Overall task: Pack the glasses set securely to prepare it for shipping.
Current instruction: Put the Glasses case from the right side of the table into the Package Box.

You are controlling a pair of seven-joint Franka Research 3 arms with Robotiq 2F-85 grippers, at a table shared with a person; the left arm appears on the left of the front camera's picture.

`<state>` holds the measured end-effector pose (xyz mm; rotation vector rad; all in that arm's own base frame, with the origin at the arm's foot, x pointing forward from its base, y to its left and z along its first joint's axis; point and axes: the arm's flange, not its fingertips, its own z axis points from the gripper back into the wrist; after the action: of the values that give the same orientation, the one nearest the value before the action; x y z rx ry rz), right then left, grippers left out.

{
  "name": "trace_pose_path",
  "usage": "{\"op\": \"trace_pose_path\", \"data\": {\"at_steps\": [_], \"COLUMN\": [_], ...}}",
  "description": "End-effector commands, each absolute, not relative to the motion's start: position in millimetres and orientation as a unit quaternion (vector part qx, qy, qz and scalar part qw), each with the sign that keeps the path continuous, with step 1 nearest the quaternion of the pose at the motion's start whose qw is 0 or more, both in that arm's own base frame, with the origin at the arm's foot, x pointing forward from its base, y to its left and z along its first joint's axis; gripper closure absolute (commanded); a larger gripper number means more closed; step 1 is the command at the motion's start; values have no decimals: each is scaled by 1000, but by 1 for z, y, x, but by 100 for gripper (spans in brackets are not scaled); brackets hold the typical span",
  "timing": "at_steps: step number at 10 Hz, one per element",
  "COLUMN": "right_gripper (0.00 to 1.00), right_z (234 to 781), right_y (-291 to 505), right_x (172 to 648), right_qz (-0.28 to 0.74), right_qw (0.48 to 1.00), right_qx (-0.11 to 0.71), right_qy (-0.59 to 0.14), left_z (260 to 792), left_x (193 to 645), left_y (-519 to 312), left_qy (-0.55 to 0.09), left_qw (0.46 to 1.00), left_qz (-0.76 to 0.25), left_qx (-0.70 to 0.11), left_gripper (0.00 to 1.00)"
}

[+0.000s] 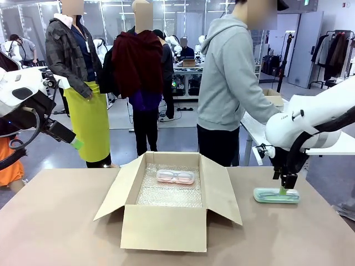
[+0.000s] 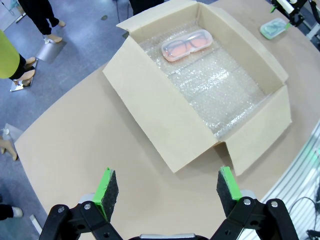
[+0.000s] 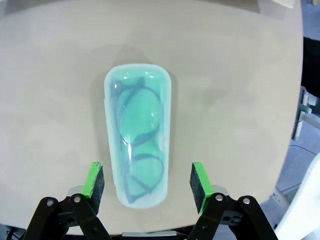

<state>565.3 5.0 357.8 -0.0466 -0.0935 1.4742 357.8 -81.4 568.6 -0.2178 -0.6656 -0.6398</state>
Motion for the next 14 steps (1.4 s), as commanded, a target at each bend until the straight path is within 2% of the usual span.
{"op": "trace_pose_path", "data": {"at_steps": [1, 7, 8, 9, 10, 11, 12, 13, 14], "right_gripper": [13, 13, 24, 31, 44, 51, 64, 69, 69], "right_z": [339, 309, 312, 315, 316, 317, 319, 332, 362], "right_y": [0, -8, -9, -10, -9, -9, -9, -6, -1], "right_x": [567, 573, 574, 574, 574, 574, 573, 572, 569], "right_qz": [677, 671, 672, 671, 673, 673, 673, 670, 668], "right_qw": [734, 739, 738, 739, 737, 738, 738, 741, 742], "right_qx": [-6, -12, -8, -9, -11, -10, -7, -7, -12], "right_qy": [-54, -57, -62, -62, -61, -59, -56, -52, -60], "left_z": [569, 569, 569, 569, 569, 569, 569, 569, 569], "left_x": [357, 357, 357, 357, 357, 357, 357, 357, 357], "left_y": [-79, -79, -79, -79, -79, -79, -79, -79, -79], "left_qy": [-322, -322, -322, -322, -322, -322, -322, -322, -322], "left_qw": [887, 887, 887, 887, 887, 887, 887, 887, 887], "left_qz": [-310, -310, -310, -310, -310, -310, -310, -310, -310], "left_qx": [-112, -112, -112, -112, -112, -112, -112, -112, -112], "left_gripper": [0, 0, 0, 0, 0, 0, 0, 0, 0]}}
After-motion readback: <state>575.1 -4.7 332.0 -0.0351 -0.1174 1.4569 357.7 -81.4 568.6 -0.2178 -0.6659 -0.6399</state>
